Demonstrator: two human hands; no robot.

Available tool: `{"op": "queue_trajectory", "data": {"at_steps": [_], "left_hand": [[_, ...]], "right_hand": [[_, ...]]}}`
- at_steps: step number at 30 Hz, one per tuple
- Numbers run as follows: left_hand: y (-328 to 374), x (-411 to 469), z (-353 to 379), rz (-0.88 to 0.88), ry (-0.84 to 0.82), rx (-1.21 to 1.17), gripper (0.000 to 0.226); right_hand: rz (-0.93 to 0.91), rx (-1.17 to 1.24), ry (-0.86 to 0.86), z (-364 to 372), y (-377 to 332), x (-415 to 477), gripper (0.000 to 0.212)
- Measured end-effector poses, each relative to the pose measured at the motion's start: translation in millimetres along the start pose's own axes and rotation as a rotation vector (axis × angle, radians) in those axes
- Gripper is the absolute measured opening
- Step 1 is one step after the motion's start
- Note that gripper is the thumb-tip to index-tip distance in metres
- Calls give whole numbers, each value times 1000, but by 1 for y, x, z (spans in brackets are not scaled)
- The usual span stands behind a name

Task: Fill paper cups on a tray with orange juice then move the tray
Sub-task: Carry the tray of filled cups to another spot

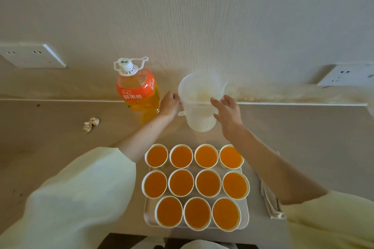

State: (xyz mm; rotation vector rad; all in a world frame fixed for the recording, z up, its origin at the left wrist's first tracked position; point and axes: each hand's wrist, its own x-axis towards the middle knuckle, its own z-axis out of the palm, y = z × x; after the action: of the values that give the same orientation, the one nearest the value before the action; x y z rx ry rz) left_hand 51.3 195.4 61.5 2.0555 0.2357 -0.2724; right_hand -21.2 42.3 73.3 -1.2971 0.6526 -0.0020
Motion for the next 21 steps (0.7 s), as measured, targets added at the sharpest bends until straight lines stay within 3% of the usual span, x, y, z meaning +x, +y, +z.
{"op": "queue_trajectory", "data": {"at_steps": [7,15,21], "left_hand": [[-7,-2,-5,80,8,77,30],[-5,-19,-20,202,-48,194,19],[-16,-52,-27,320,189,193,29]], "right_hand": [[-7,-45,5,0,16,-3,68],[-17,-221,-17,-12,5,-10,68],[-14,-459,195,-70,17,-17,47]]}}
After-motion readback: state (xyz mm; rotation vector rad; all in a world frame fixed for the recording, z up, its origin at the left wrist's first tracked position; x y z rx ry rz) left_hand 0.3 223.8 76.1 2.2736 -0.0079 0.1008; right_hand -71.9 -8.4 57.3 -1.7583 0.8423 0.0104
